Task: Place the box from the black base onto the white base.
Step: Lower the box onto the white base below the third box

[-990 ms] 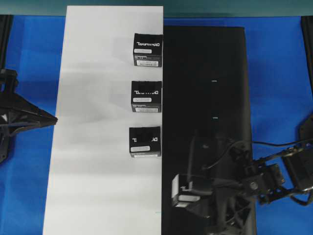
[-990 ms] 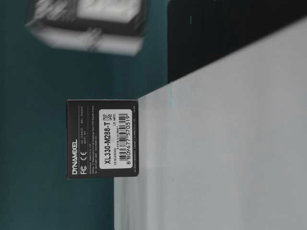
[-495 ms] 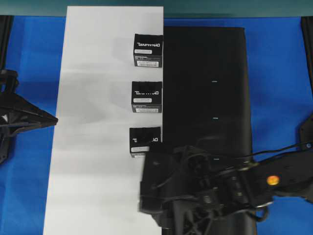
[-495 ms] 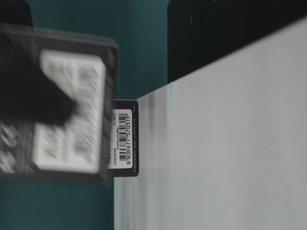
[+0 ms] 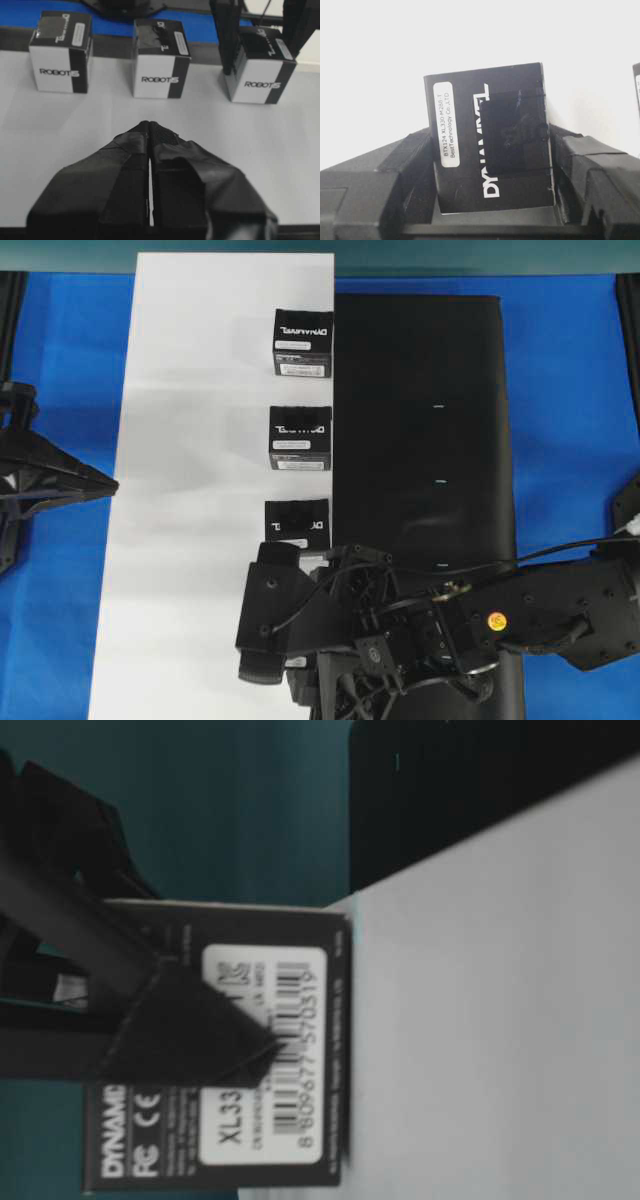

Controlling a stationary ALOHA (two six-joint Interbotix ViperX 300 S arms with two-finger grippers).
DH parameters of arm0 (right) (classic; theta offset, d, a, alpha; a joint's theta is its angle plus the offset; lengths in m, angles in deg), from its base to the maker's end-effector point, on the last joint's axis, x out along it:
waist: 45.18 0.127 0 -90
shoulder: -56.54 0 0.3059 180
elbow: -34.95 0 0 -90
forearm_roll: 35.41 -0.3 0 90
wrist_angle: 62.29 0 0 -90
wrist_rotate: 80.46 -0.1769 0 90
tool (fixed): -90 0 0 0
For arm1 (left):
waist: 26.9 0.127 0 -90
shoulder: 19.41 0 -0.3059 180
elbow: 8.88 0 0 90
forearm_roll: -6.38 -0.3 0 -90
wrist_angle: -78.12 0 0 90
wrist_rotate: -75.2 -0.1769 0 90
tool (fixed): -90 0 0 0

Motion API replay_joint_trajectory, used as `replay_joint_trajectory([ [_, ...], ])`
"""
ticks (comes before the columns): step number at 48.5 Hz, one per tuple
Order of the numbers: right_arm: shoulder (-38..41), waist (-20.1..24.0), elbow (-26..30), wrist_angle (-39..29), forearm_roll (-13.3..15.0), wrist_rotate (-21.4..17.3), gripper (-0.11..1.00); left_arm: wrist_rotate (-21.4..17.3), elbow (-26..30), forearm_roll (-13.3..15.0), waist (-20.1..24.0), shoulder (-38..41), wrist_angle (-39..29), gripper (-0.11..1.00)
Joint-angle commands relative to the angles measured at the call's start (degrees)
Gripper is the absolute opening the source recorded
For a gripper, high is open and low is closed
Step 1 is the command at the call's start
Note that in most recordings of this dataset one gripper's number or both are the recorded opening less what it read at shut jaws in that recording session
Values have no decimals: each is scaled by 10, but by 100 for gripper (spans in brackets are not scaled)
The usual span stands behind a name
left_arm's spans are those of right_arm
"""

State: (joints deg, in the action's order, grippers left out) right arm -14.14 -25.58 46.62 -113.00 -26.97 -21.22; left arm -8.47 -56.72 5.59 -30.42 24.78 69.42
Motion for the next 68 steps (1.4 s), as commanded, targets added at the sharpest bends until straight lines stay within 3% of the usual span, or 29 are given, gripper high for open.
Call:
replay_joint_trajectory([
  [1,6,-4,4,-5,2,1,58,-1,11,-2,-1,4,3,-2],
  [20,12,-8,2,-4,2,1,59,-1,11,-2,-1,3,3,-2],
  [24,13,-8,3,-4,1,2,68,-1,11,-1,-1,3,3,-2],
  [31,13,-7,2,5,1,15,92,-1,11,-2,-1,3,3,-2],
  [35,13,-7,2,14,2,27,98,-1,11,-2,-1,3,3,-2],
  [55,-4,-8,-10,-2,1,33,99,-1,11,-2,-1,2,3,-2],
  [68,-57,-3,-35,-2,2,31,99,-1,11,-2,-1,0,3,-2],
])
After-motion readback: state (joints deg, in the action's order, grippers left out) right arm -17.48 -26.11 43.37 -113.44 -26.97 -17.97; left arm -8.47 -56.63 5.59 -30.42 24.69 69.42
